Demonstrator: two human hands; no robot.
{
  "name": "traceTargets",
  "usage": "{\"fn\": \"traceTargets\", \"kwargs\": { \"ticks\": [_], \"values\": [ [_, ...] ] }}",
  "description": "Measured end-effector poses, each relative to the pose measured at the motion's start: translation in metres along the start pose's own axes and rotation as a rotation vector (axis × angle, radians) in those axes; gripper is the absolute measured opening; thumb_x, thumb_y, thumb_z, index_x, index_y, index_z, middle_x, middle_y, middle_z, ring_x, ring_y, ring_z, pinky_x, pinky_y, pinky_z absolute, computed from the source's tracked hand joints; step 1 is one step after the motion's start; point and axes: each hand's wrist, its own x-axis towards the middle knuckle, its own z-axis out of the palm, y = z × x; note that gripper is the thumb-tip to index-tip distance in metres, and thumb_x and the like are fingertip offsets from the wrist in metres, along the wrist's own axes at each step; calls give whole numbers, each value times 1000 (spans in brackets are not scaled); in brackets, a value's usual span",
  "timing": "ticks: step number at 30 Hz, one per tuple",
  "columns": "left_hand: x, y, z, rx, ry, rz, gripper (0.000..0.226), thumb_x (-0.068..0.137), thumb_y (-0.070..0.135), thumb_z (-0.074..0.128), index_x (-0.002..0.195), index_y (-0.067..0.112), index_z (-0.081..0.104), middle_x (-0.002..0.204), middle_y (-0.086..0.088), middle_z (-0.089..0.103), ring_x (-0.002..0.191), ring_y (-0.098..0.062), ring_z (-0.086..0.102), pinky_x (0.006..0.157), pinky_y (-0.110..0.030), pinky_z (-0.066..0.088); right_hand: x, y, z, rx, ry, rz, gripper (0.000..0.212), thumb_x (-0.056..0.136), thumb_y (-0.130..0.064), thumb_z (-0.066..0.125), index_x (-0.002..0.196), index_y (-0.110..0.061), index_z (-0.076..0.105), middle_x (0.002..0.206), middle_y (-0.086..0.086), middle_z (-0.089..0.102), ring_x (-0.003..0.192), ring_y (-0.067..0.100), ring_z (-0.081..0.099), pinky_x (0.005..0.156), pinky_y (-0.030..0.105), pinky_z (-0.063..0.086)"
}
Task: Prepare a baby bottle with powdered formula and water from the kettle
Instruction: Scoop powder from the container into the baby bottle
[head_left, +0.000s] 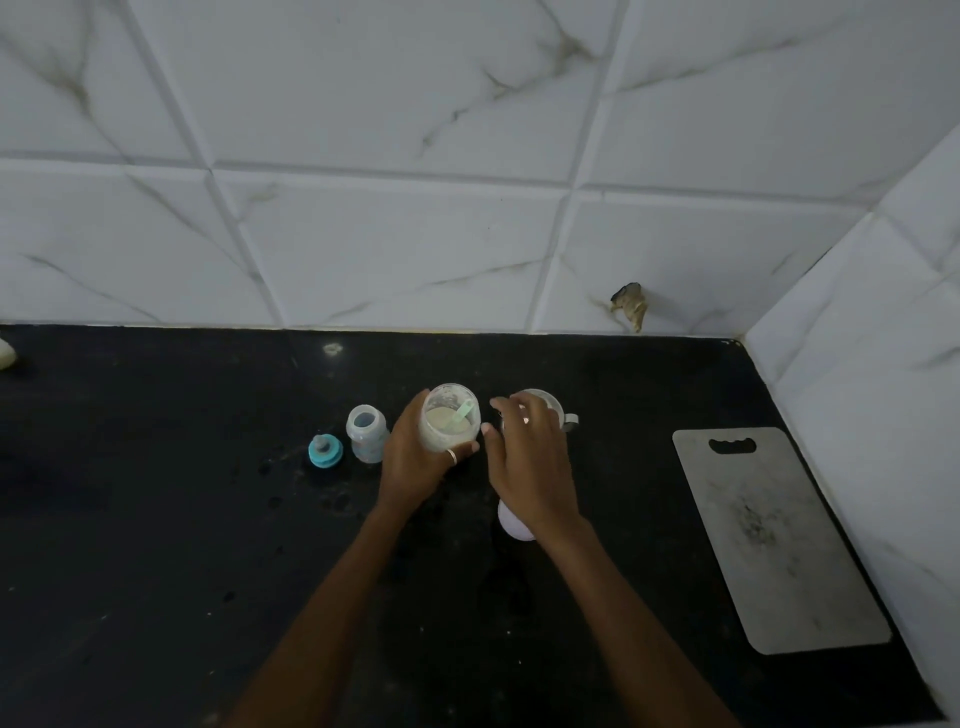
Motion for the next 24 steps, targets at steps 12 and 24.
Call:
{"fn": "traceTargets", "kwargs": {
  "ticks": [12,24],
  "values": [
    [-28,31,-23,129,10,153,104,66,23,98,153,14,43,154,0,52,142,-15,50,114,-44,46,39,-40,-23,-383,-276,-150,34,92,-21,68,126,-20,68,131,7,54,119,28,49,93,40,47],
    [-32,42,-32,148,37,165,103,65,30,98,152,17,43,153,4,51,141,-11,48,114,-35,45,29,-45,-36,-363,-162,-196,24,86,-13,74,110,-14,73,121,6,61,111,29,55,84,39,47]
  ]
}}
